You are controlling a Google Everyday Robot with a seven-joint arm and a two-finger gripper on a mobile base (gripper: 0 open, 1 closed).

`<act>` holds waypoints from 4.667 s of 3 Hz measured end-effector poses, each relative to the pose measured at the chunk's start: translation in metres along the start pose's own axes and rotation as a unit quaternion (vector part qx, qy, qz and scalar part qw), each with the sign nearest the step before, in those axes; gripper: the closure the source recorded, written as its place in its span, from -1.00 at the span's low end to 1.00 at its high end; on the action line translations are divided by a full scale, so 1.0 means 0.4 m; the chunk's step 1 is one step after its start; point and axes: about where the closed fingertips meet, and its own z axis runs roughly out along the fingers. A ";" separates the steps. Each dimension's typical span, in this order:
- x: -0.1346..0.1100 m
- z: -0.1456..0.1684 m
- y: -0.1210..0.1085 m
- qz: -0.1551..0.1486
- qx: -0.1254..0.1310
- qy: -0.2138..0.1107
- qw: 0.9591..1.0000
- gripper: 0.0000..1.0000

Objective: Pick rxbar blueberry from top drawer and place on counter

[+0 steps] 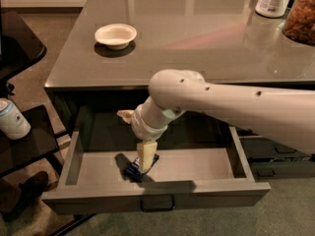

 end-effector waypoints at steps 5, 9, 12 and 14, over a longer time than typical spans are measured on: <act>0.111 0.114 -0.005 -0.079 -0.055 0.100 0.990 -1.00; 0.200 0.188 0.066 -0.094 -0.122 0.155 0.976 -1.00; 0.188 0.182 0.064 -0.110 -0.112 0.138 0.978 0.31; 0.182 0.160 0.059 -0.110 -0.097 0.142 0.979 1.00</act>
Offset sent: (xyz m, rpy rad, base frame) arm 0.0173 0.0093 -0.0242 -0.0248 -0.0755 0.0151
